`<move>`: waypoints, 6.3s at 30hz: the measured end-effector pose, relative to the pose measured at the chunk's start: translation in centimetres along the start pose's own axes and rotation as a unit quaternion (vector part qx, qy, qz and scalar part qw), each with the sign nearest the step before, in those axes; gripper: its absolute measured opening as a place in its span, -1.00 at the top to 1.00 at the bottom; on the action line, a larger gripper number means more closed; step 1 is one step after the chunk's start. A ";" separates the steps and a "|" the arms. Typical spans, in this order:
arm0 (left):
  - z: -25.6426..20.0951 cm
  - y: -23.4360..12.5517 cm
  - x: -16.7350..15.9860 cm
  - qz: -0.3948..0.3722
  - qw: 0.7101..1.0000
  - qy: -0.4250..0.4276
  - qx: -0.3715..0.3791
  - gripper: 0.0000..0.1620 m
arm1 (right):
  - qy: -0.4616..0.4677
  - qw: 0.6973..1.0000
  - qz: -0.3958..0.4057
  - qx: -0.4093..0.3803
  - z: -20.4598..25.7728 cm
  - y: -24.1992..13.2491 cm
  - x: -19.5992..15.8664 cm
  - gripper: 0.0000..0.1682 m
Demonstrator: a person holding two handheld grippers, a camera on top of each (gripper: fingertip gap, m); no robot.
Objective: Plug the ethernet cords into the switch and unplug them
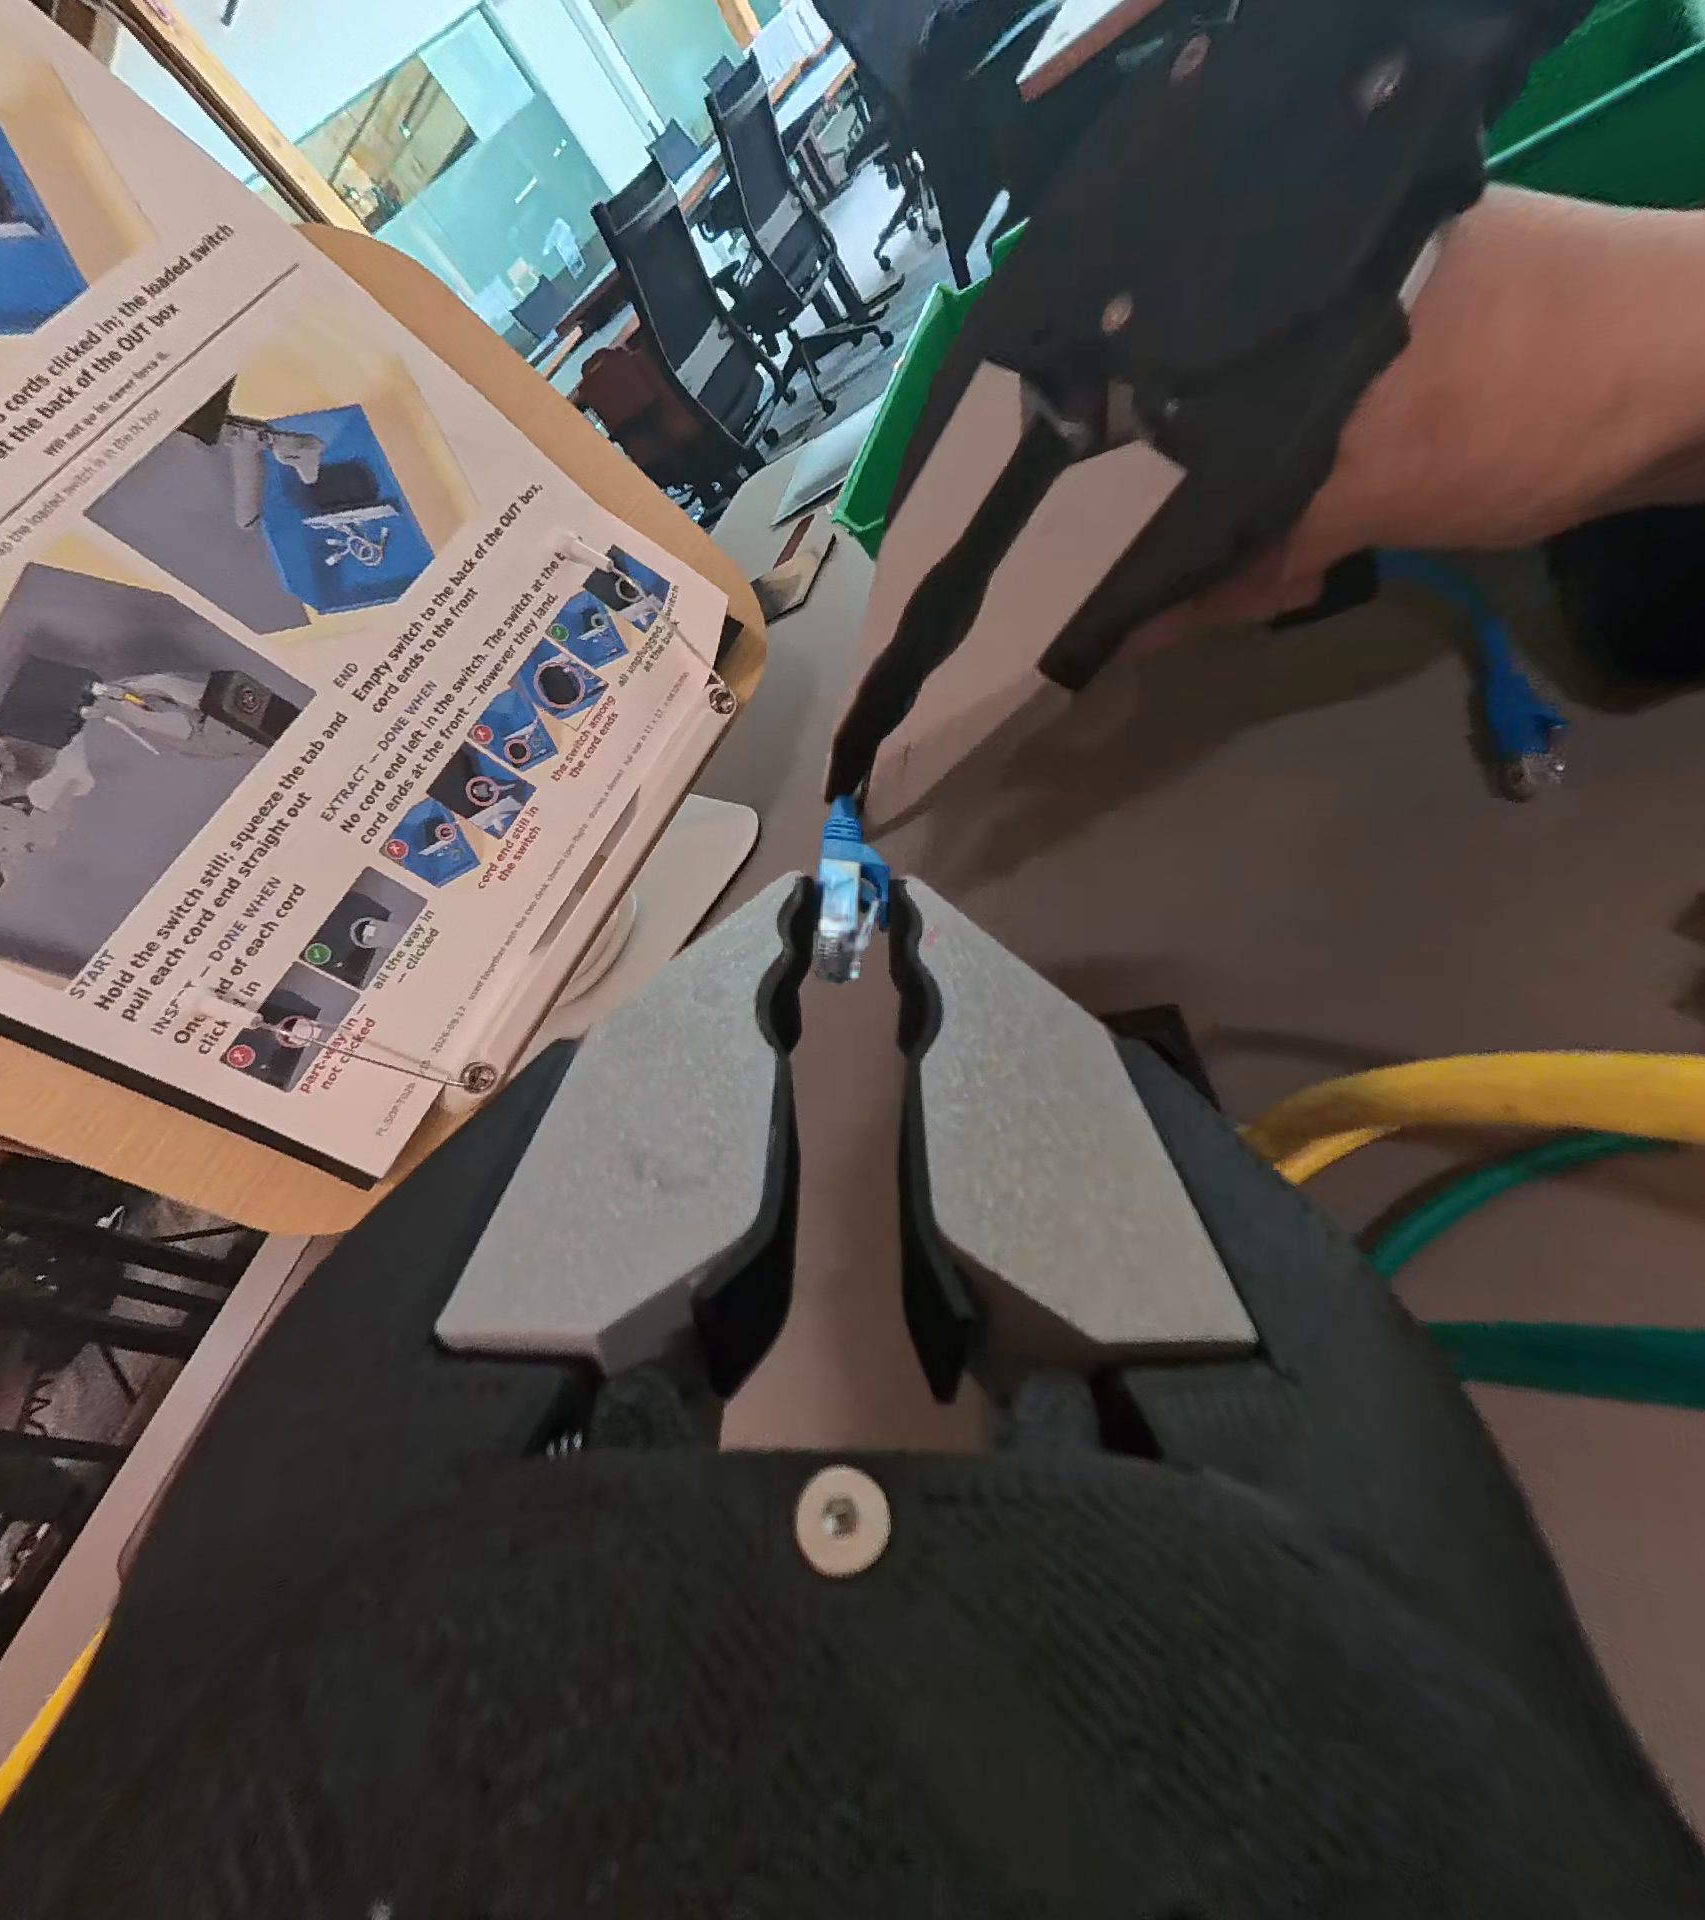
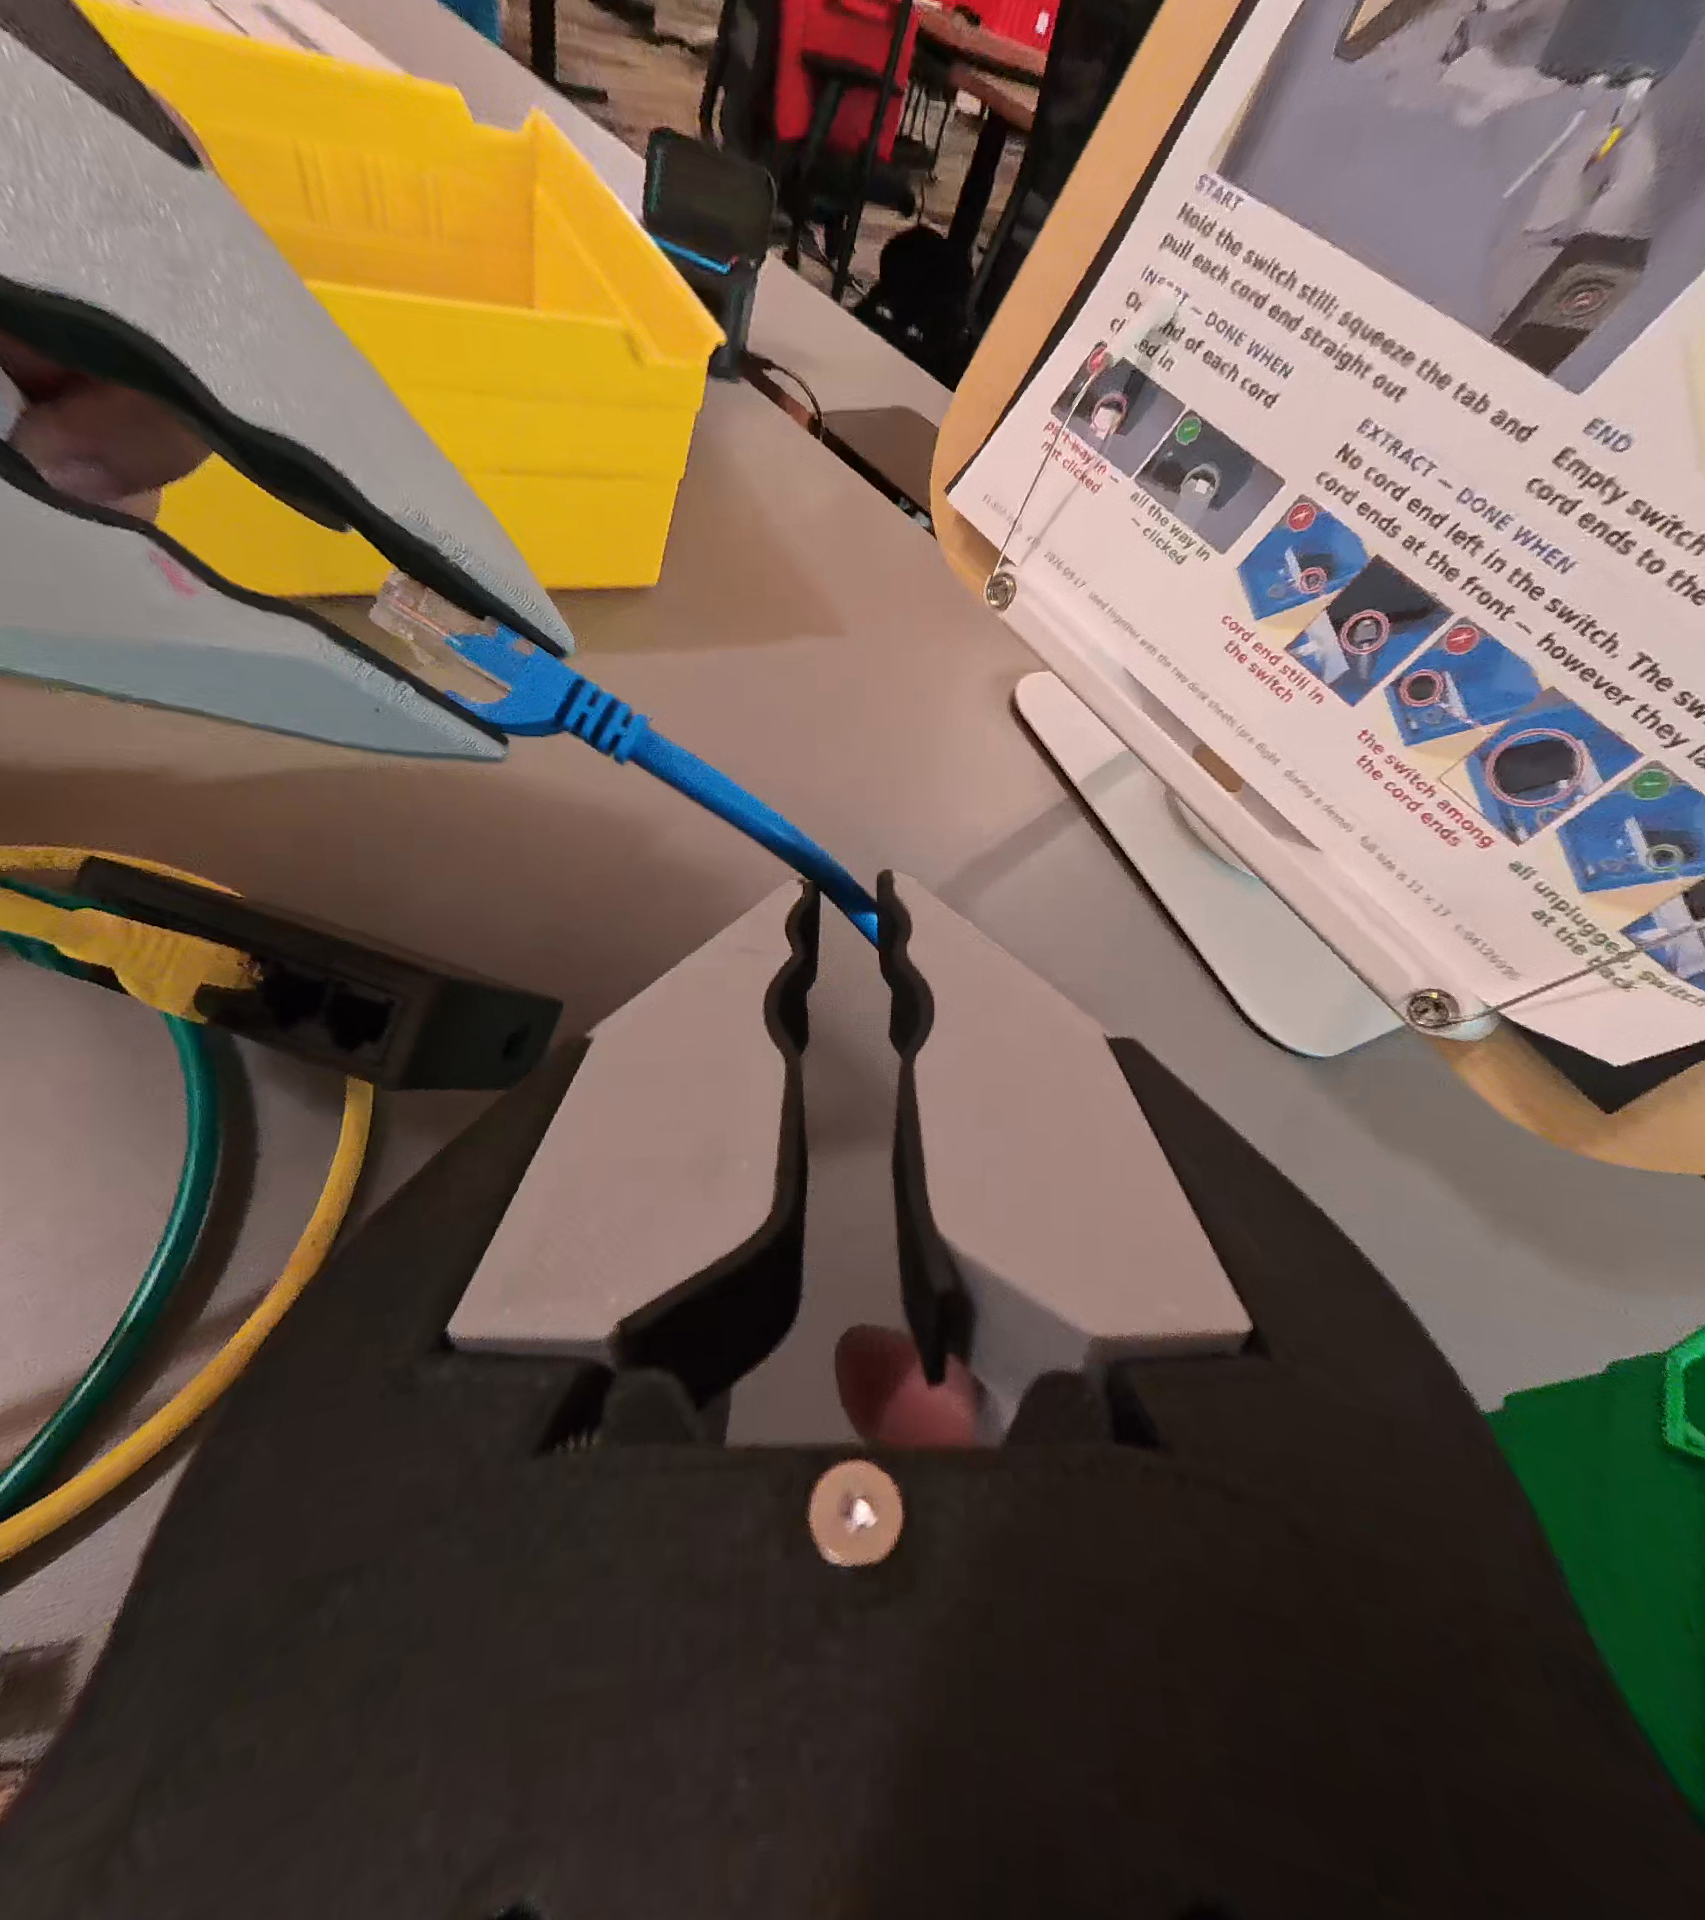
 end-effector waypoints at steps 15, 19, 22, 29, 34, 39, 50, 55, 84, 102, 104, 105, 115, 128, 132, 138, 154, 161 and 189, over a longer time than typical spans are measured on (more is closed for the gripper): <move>1.8 1.0 -3.4 0.097 0.986 0.106 0.089 0.84 | -0.009 1.000 -0.001 -0.017 -0.2 -0.2 0.2 0.93; 2.6 1.1 -3.7 0.106 0.978 0.127 0.126 0.84 | -0.024 1.000 0.002 -0.018 0.1 -0.1 0.3 0.94; 2.6 1.2 -4.0 0.116 0.977 0.127 0.126 0.84 | -0.069 0.996 0.018 -0.044 0.2 -0.1 0.3 0.95; 2.6 1.8 -5.7 0.149 0.969 0.151 0.126 0.83 | -0.058 0.998 -0.040 -0.001 1.8 -0.6 2.1 1.00; 3.0 1.8 -4.2 0.107 0.981 0.096 0.129 0.84 | 0.002 0.998 -0.048 0.033 1.6 -0.8 1.9 1.00; 3.8 1.2 -2.5 0.059 0.973 0.144 0.173 0.84 | 0.144 0.970 -0.079 0.181 4.4 -0.4 2.6 0.85; 1.8 -0.7 3.3 -0.087 0.967 0.167 0.173 0.85 | 0.440 0.789 -0.232 0.361 2.0 -2.1 4.8 0.76; 0.7 -0.3 3.8 -0.109 0.972 0.149 0.143 0.84 | 0.426 0.768 -0.288 0.383 1.7 -3.6 6.3 0.75; 0.7 0.8 1.6 -0.026 0.959 0.225 0.170 0.83 | 0.265 0.911 -0.208 0.237 2.2 -2.6 5.1 0.90; 1.1 0.8 1.5 -0.025 0.959 0.213 0.186 0.71 | 0.298 0.896 -0.221 0.244 1.3 -2.9 5.1 0.89; 1.0 0.9 1.6 -0.028 0.958 0.213 0.188 0.74 | 0.293 0.897 -0.219 0.248 1.6 -2.9 5.2 0.89; 0.9 1.0 1.6 -0.028 0.958 0.214 0.187 0.75 | 0.291 0.897 -0.216 0.253 1.9 -2.8 5.2 0.89; 0.4 0.7 2.7 -0.052 0.969 0.183 0.158 0.84 | 0.305 0.876 -0.241 0.285 2.1 -3.5 6.0 0.87; -0.4 0.3 3.0 -0.100 0.993 0.046 0.053 0.84 | 0.256 0.896 -0.233 0.279 3.0 -3.6 6.2 0.82; -0.6 0.3 3.2 -0.103 0.992 0.048 0.049 0.85 | 0.259 0.891 -0.232 0.291 3.0 -3.9 6.2 0.82; -0.6 1.0 2.4 -0.078 0.993 0.066 0.067 0.84 | 0.251 0.903 -0.211 0.278 3.0 -3.5 5.4 0.88; 6.4 -5.5 0.1 -0.064 0.974 -0.192 0.099 0.81 | 0.301 0.911 -0.209 0.187 -1.2 -3.4 3.6 0.90; -0.8 -7.3 -5.3 0.119 0.983 -0.125 0.057 0.28 | 0.294 0.915 -0.202 0.191 -0.8 -3.2 3.5 0.90; -3.9 0.2 -9.4 0.221 0.966 -0.134 -0.009 0.67 | 0.234 0.930 -0.116 0.257 2.8 -2.3 2.7 0.91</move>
Point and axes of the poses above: each gripper's, where its closed fingertips meet, y out along the fingers, x out of its top, z = x × y across the jaws, the point moved 1 cm from there along -y, back along the fingers, and after that the axes turned 8 degrees about -y, right-handed, at the moved point
